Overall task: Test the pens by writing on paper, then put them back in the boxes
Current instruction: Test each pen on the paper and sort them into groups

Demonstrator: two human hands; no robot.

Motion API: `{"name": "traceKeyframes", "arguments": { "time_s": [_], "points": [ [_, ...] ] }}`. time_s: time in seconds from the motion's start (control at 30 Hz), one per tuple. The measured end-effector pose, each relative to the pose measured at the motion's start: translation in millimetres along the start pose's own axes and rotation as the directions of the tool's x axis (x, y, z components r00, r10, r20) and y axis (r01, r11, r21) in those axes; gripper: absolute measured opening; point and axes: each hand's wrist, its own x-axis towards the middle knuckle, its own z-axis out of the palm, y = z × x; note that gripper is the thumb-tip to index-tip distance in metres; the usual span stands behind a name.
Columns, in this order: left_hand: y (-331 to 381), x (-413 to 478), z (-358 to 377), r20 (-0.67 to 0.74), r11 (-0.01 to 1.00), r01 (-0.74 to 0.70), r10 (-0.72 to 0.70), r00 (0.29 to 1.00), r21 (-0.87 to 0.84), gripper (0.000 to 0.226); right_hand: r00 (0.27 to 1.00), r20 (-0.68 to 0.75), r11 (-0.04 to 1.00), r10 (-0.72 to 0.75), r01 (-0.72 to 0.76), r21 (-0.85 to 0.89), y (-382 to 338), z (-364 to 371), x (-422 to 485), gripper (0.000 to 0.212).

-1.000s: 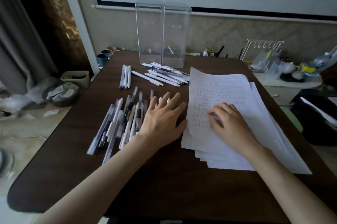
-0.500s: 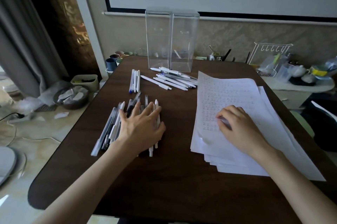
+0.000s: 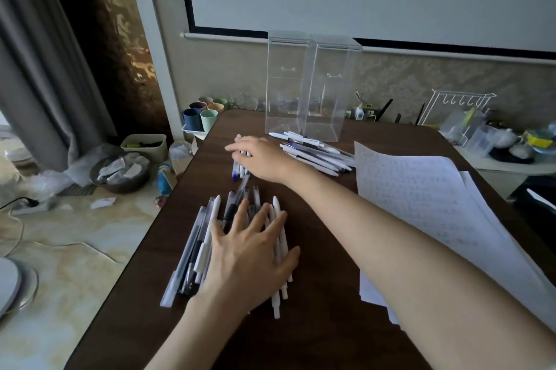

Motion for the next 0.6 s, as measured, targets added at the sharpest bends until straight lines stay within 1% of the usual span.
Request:
{"name": "traceKeyframes", "arguments": {
  "time_s": [0.1,0.17,0.27,0.4,0.5,0.6],
  "points": [
    [-2.1,-0.6,1.2,0.004,1.0,-0.013,0.013,1.0,-0.005,0.067,0.989,0.134,0.998,0.056,-0.061,0.032,1.8,10.4,25.1,0.036],
    [-3.6,-1.7,2.6,0.0,1.0,-0.018,0.018,1.0,0.0,0.069,0.977,0.197,0.996,0.086,-0.088,0.001,10.8,12.5,30.3,0.036],
    [-4.2,-3.4,3.3,-0.006,1.0,-0.022,0.022,1.0,0.003,0.075,0.982,0.14,0.992,0.129,-0.128,-0.017,29.7,8.0,27.7,0.034],
    [-4.0,-2.4,2.3,0.006,1.0,-0.004,0.004,1.0,-0.012,0.068,0.984,0.088,0.988,0.156,-0.156,-0.01,52.3,-5.0,15.0,0.033],
    [-4.8,-1.5,-0.2,0.017,0.999,0.025,-0.025,1.0,-0.021,0.067,0.986,0.044,0.987,0.163,-0.163,-0.003,63.6,-12.0,2.4,0.032],
    [-9.0,2.2,-0.9,0.015,0.999,0.041,-0.041,0.999,-0.008,0.067,0.986,0.052,0.988,0.156,-0.155,-0.024,68.4,-15.2,-11.8,0.031]
  ]
}}
